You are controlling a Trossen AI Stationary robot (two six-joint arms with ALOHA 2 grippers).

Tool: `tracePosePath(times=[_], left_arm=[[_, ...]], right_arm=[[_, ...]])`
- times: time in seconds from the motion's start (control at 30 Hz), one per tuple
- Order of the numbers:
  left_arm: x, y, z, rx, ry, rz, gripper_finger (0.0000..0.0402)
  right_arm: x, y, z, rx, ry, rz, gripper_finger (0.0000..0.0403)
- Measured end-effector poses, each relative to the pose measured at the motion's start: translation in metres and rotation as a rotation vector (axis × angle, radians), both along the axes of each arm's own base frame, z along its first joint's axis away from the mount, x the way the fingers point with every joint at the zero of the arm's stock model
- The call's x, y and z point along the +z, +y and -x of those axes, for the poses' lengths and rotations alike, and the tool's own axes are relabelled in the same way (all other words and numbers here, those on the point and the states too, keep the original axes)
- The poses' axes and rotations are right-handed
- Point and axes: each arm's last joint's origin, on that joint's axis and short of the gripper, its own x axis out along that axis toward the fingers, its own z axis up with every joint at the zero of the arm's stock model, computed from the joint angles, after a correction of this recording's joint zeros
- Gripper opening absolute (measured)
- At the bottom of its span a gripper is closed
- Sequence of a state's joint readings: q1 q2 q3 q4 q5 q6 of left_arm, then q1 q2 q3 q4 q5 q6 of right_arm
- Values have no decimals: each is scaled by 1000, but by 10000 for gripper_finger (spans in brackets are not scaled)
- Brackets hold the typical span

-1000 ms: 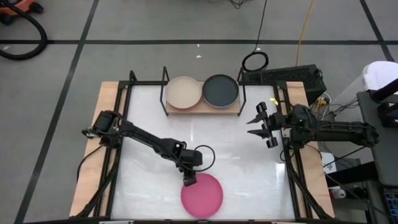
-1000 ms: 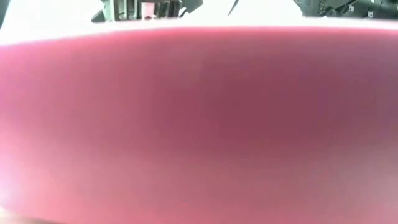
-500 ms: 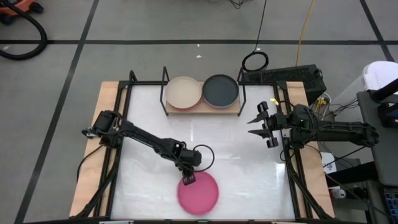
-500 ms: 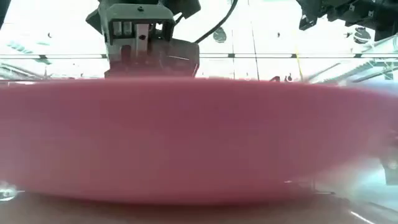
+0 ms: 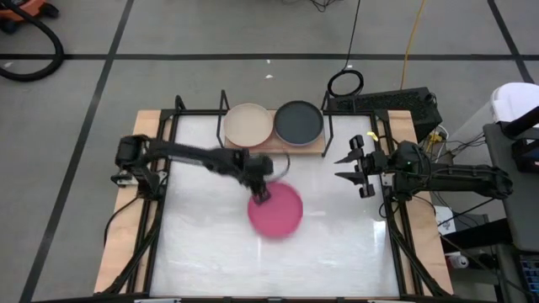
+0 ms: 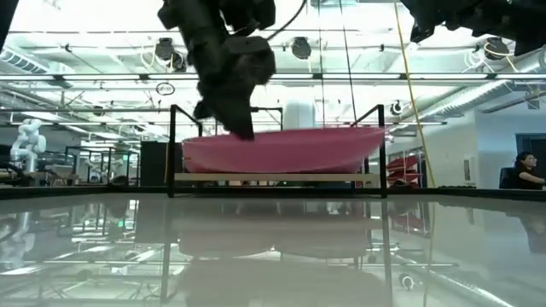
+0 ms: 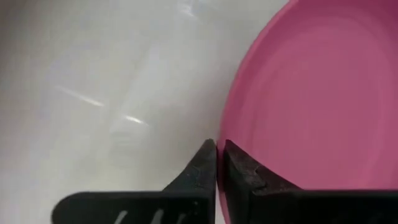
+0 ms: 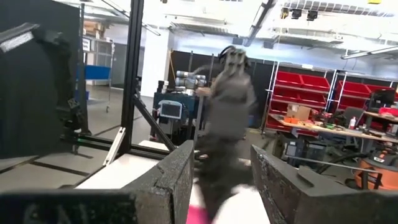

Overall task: Place and stack plates onto a shelf
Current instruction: Stack the pink plate on top of the white plate on the shelf

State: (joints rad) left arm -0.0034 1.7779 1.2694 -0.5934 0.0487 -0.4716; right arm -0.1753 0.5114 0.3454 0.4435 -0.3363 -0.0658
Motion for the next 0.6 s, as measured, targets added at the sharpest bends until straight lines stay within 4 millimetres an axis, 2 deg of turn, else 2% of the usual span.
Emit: tracePosePath(times=[0.2,0.33,0.43,0.6], left_arm=[[82,73,29,167,-53,-263,10],[117,122,52,265,-83,-355,10],[132,157,70,375,-104,-389,10],[124,210,99,597,-53,-367,10]], right_arm=[[-1,0,-1,0,9,-2,139],[-2,0,-2,0,14,-2,139],[-2,0,-3,0,17,1,139],[-4,-1,-4,-5,33,14,139]])
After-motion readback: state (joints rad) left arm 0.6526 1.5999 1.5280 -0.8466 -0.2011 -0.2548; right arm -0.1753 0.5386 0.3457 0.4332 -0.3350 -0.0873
